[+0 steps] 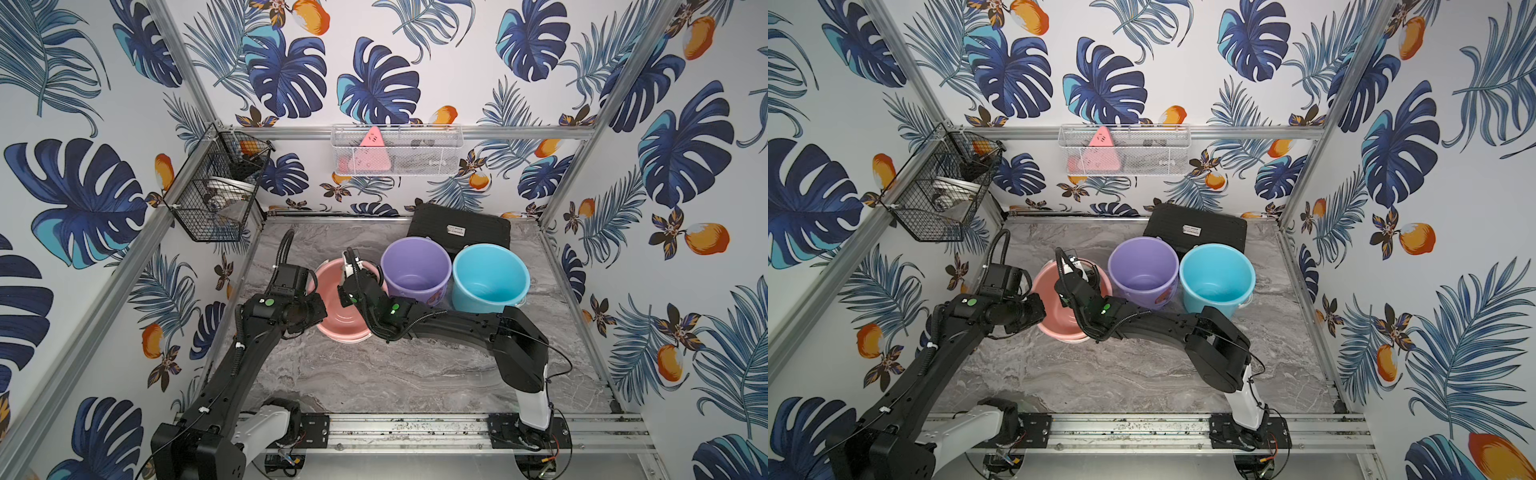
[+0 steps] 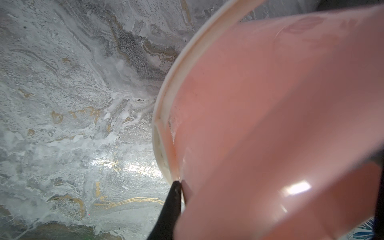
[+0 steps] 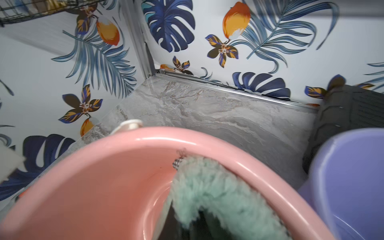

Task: Wipe the inside of the bucket with a cloth
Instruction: Wipe the dirt from the inside of the bucket.

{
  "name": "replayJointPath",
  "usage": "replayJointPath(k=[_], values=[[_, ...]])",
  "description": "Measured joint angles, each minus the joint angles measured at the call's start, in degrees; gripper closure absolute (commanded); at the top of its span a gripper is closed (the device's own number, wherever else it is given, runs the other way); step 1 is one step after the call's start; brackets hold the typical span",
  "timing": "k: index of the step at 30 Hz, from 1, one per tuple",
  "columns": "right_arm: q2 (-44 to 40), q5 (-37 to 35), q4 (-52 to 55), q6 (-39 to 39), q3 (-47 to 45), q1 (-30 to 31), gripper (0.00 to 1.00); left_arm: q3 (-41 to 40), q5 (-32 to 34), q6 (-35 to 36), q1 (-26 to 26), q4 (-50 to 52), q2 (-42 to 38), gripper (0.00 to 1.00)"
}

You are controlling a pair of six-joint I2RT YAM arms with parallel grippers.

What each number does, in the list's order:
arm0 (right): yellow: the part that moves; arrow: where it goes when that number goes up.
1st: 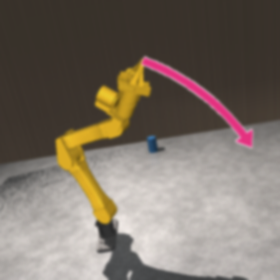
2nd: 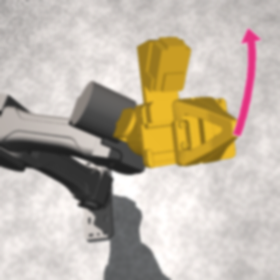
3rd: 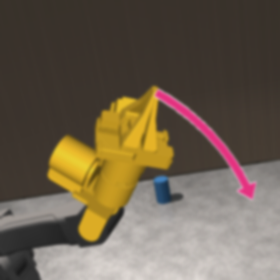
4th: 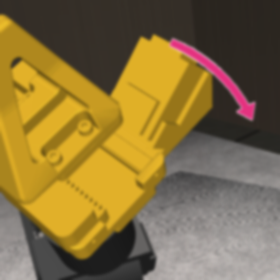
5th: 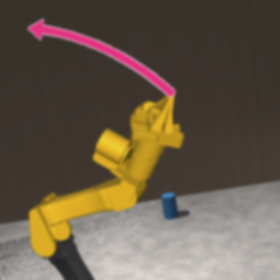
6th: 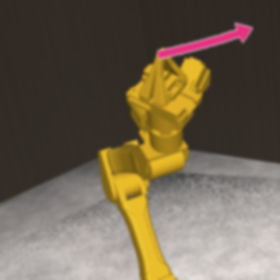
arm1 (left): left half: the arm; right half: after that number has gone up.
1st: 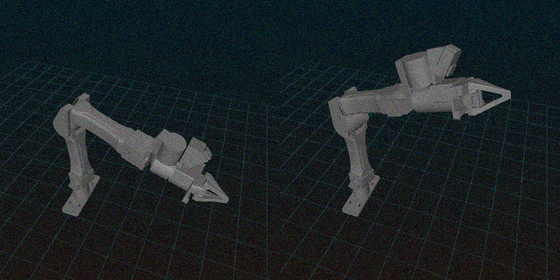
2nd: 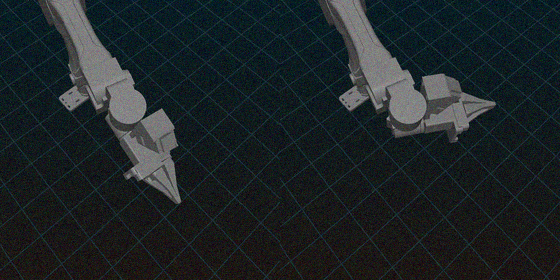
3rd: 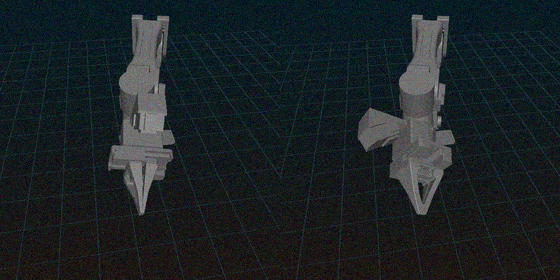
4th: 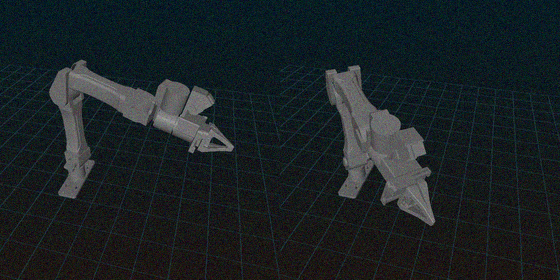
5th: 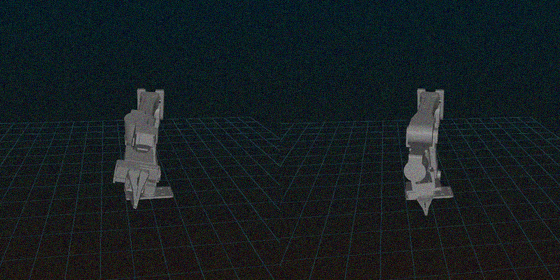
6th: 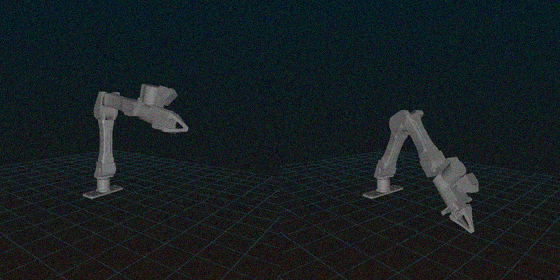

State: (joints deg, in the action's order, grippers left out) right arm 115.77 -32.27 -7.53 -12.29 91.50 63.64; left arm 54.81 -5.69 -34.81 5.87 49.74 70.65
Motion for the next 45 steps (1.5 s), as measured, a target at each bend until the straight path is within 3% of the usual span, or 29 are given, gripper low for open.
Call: replayJointPath(k=[5, 10, 13, 19, 23, 29, 38, 45], values=[[5.0, 13.5, 4.7, 1.9, 9.1, 0.2, 1.0, -0.5, 0.0, -0.9, -0.1, -0.3, -0.1, 1.0], [5.9, 18.9, 7.7, 2.7, 10.2, 0.2, 1.0, -0.5, 0.8, -1.1, -0.2, 0.9, -0.4, 1.0], [5.5, 16.4, 7.9, 2.8, 9.1, 0.3, 1.0, -0.5, 0.6, -1.1, -0.1, 0.9, -1.0, 1.0], [3.3, 0.8, 9.4, 1.2, 6.2, -0.9, 1.0, -0.5, 0.9, -1.1, 0.0, 0.9, -1.6, 1.0], [2.5, -5.8, 11.0, 0.9, 5.0, -1.9, 1.0, 0.1, 1.0, -1.5, -0.1, -0.5, -1.7, 1.0], [3.3, -7.6, 14.3, 0.7, 7.0, -1.9, 1.0, 0.2, 1.0, -1.5, -0.1, -0.6, -1.7, 1.0], [9.4, 3.6, 17.6, 0.8, 17.0, -2.1, 1.0, 0.3, 0.7, -1.5, -0.2, -0.2, -2.1, 1.0], [9.7, 16.3, 17.0, 2.3, 17.3, -2.1, 1.0, -0.5, -0.8, -1.5, -0.2, -0.5, -1.9, 1.0]])
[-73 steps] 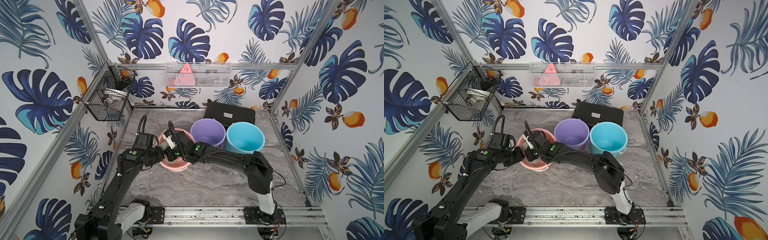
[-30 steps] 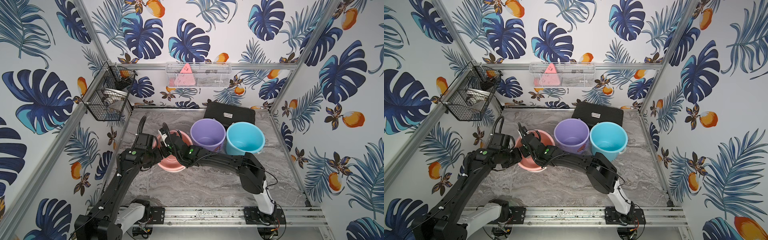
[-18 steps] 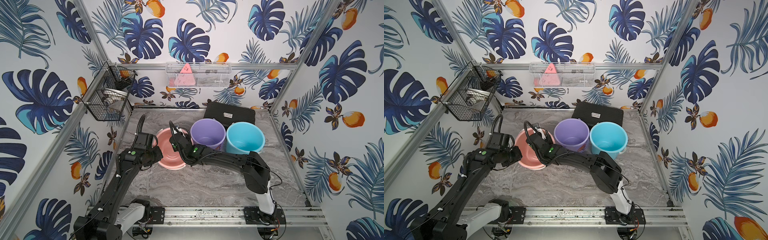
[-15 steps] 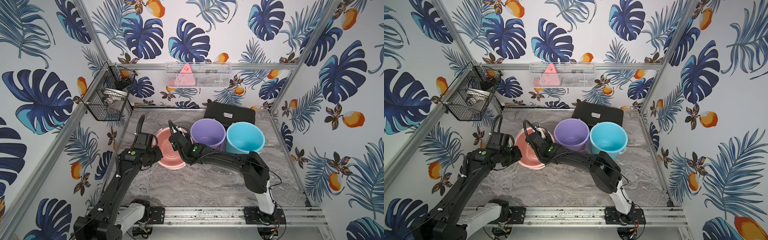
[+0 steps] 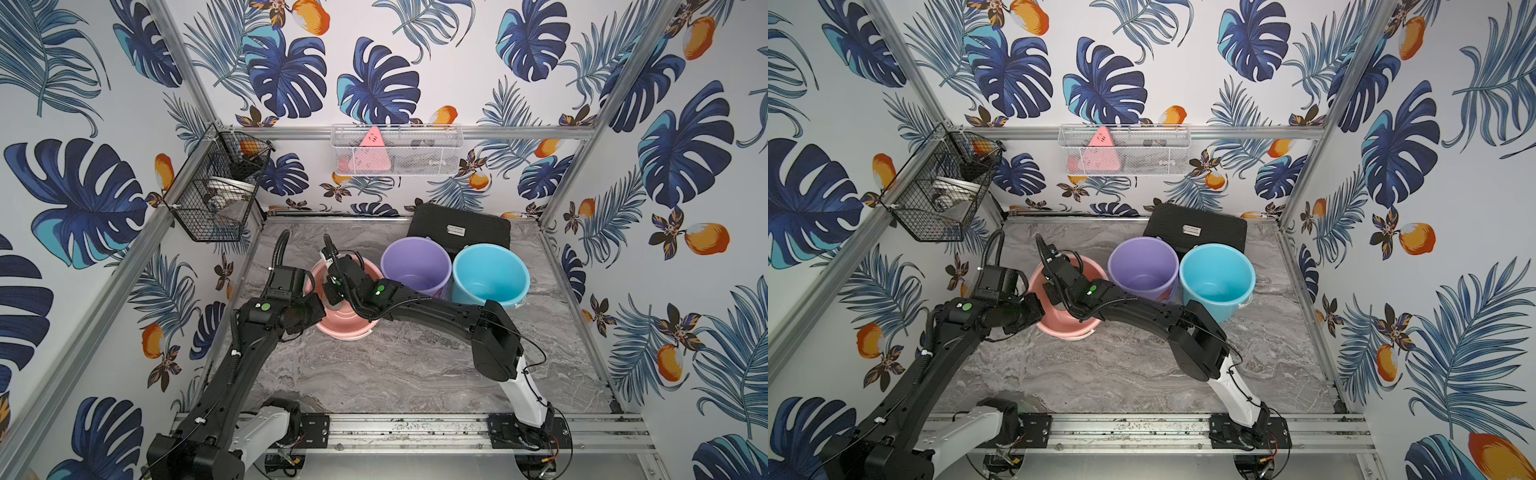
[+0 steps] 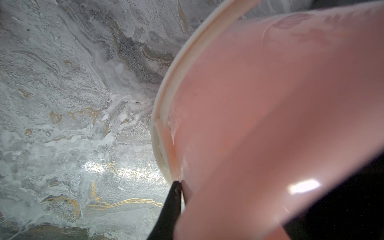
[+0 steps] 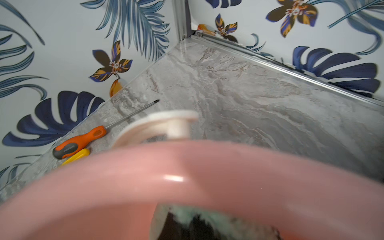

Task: Wipe the inside of the bucket with a cloth
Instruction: Wipe the dirt from the inside of the bucket.

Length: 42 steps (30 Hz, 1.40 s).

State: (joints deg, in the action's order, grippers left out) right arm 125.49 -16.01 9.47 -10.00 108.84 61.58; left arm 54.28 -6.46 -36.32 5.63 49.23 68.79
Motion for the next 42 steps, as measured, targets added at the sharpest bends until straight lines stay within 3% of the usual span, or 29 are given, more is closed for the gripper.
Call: replayJointPath(k=[3, 10, 15, 20, 26, 35, 42], values=[[0.0, -0.3, 0.0, 0.0, -0.5, 0.2, 1.0, -0.1, -0.3, 0.0, 0.0, 0.0, 0.6, 1.0], [-3.9, -14.3, 0.0, -1.1, -8.9, -1.1, 1.0, 1.8, 0.0, 0.0, -0.6, 1.4, 1.9, 1.0], [-6.2, -10.3, -0.7, 0.5, -11.0, -1.2, 1.0, 3.1, -0.6, 0.2, -1.1, 1.4, 3.9, 1.0], [-1.7, -2.4, 2.0, 2.7, -5.1, -0.8, 1.0, 3.5, -1.6, 0.2, -1.2, 1.4, 5.3, 1.0], [1.4, 0.4, 3.5, 3.1, -3.6, -0.9, 1.0, 4.0, -1.3, 0.1, -1.3, 2.4, 5.6, 1.0], [1.4, -0.3, 1.6, 3.0, -8.8, -1.0, 1.0, 4.3, -3.4, 0.4, -1.2, 2.3, 7.3, 1.0], [5.0, -9.0, 1.4, 1.2, -5.9, -2.0, 1.0, 3.4, -4.8, 0.2, -1.3, 0.6, 7.4, 1.0]])
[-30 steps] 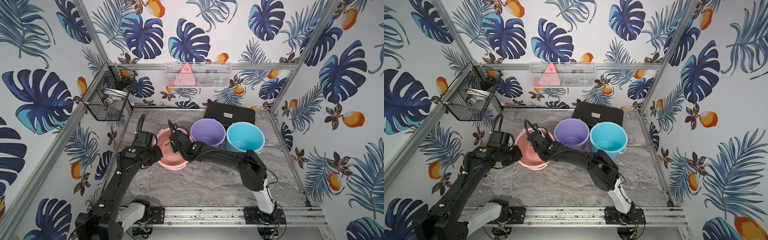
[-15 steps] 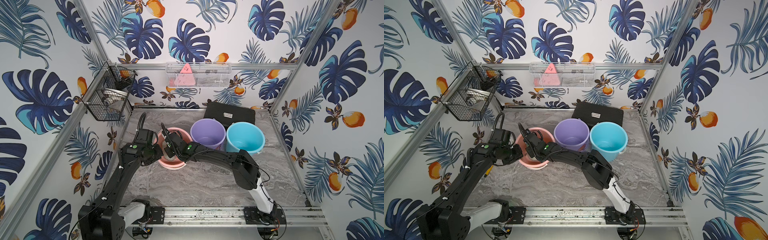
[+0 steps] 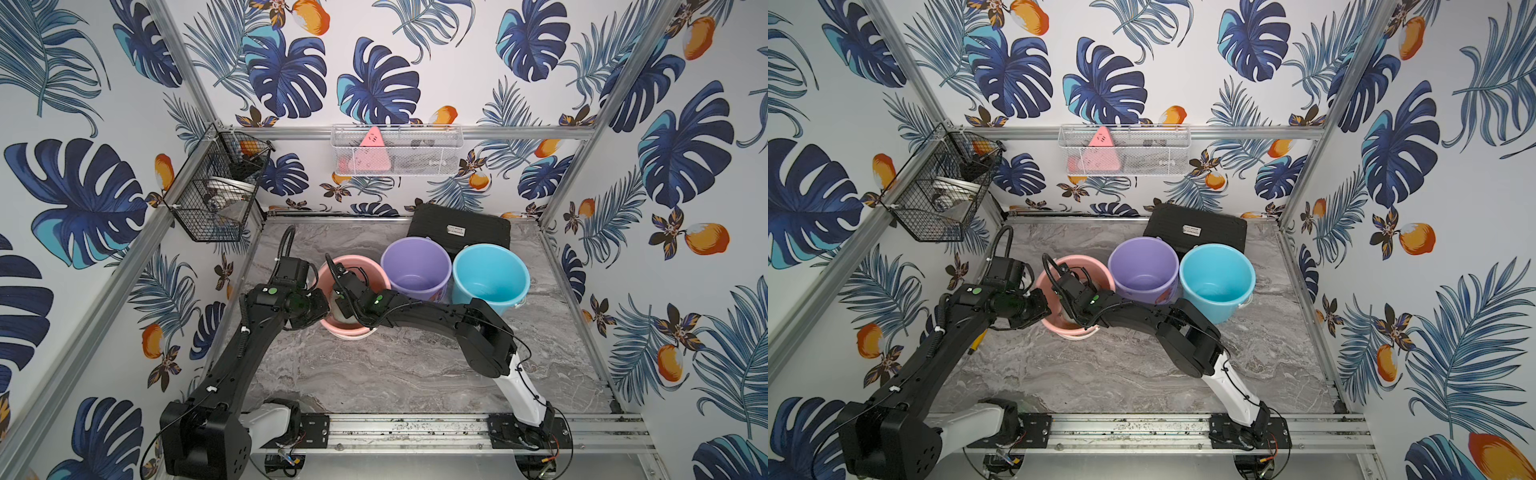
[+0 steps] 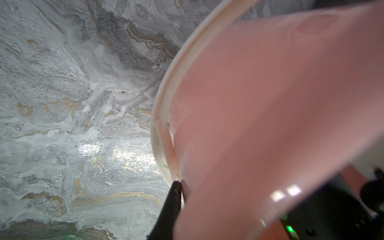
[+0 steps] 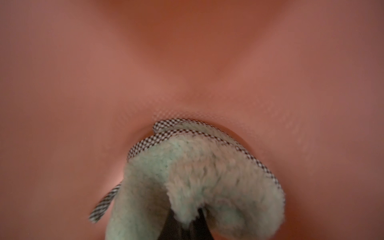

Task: Wipe the inside of the bucket with a cloth
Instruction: Wipe the dirt from the inside of the bucket.

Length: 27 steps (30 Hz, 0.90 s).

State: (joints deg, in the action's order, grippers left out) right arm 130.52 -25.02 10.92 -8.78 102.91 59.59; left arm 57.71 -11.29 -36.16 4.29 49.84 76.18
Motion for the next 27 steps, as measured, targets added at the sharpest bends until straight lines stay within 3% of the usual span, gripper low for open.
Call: replayJointPath(k=[7, 13, 17, 27], values=[[8.7, -8.0, 2.3, -3.4, 10.1, -0.7, 1.0, -1.5, 0.9, 0.2, -0.1, -4.0, -0.1, 1.0], [10.7, -7.1, 3.0, -5.7, 12.9, -0.7, 1.0, -3.4, 0.3, 0.1, -0.2, -6.8, -0.1, 1.0], [10.6, -0.9, 0.8, -7.1, 12.3, -0.8, 1.0, -4.2, -0.5, -0.4, -0.2, -7.9, 0.1, 1.0], [10.3, 25.3, 3.9, -3.0, 14.1, -2.2, 1.0, -3.5, 0.1, -1.5, -0.3, -6.9, 0.7, 1.0]])
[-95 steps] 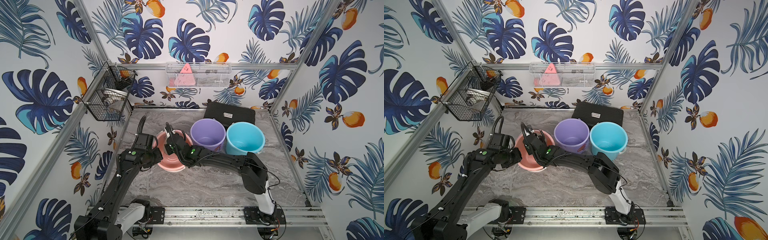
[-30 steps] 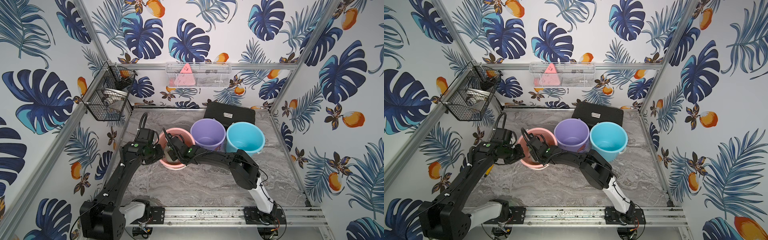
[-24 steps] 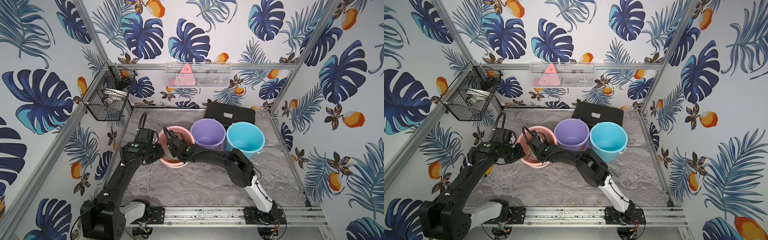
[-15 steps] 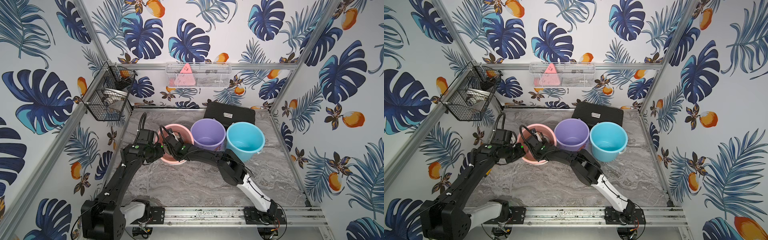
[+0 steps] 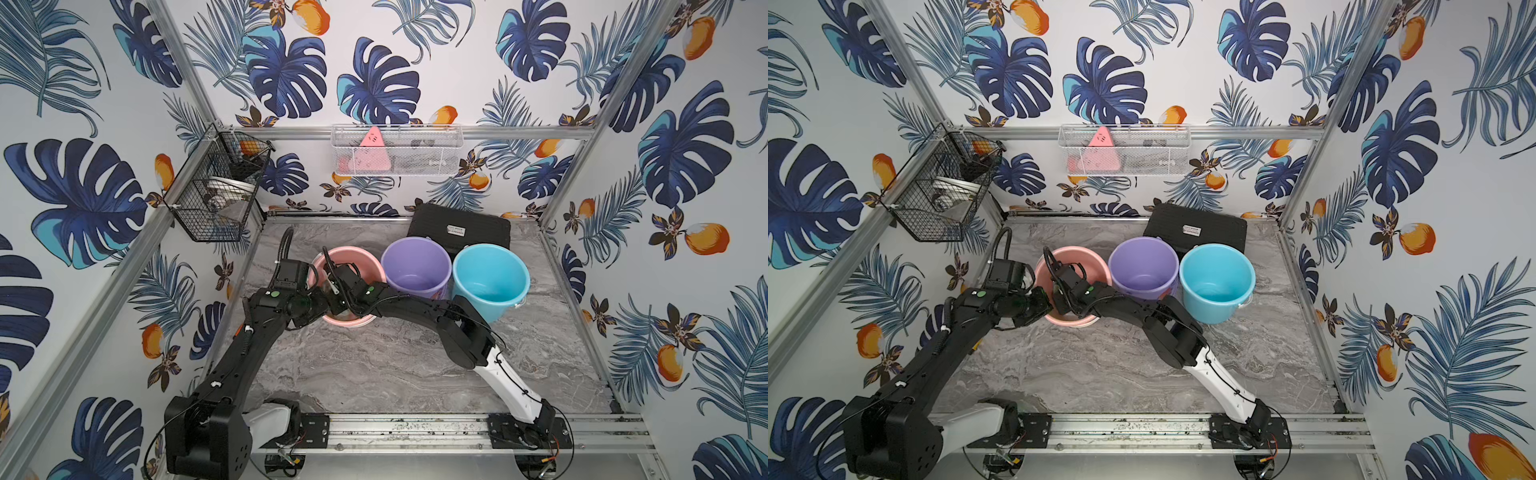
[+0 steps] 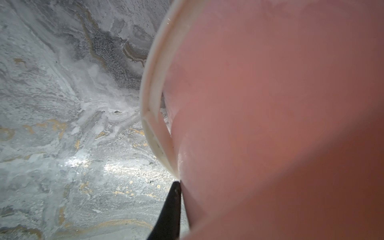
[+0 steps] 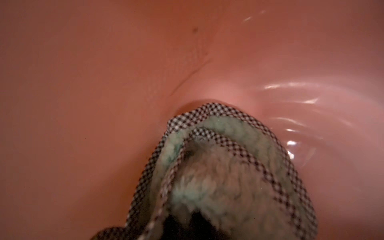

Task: Wipe the inside of the bucket with a cloth
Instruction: Wipe the dirt from the inside of the bucket.

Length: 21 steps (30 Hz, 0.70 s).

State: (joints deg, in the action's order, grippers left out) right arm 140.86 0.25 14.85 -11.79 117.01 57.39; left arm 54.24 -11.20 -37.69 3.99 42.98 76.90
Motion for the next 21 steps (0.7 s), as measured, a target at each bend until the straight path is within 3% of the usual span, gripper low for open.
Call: replayJointPath(k=[4, 7, 15, 21], values=[[-2.1, 0.4, 0.3, 1.8, -2.8, -0.2, 1.0, 0.2, -0.4, 0.2, 0.0, 0.5, 0.3, 1.0], [-5.0, -4.4, -1.4, 1.8, -7.6, 0.0, 1.0, 0.1, -1.9, 0.5, 0.1, 0.3, 0.7, 1.0], [-5.3, -29.0, -6.9, -0.9, -8.5, 0.4, 1.0, -0.4, -2.9, 0.8, 0.1, -1.9, 0.7, 1.0], [-0.9, -40.9, -8.2, -3.1, -4.1, 0.9, 1.0, -0.9, -3.1, 1.0, 0.1, -3.5, 0.7, 1.0]])
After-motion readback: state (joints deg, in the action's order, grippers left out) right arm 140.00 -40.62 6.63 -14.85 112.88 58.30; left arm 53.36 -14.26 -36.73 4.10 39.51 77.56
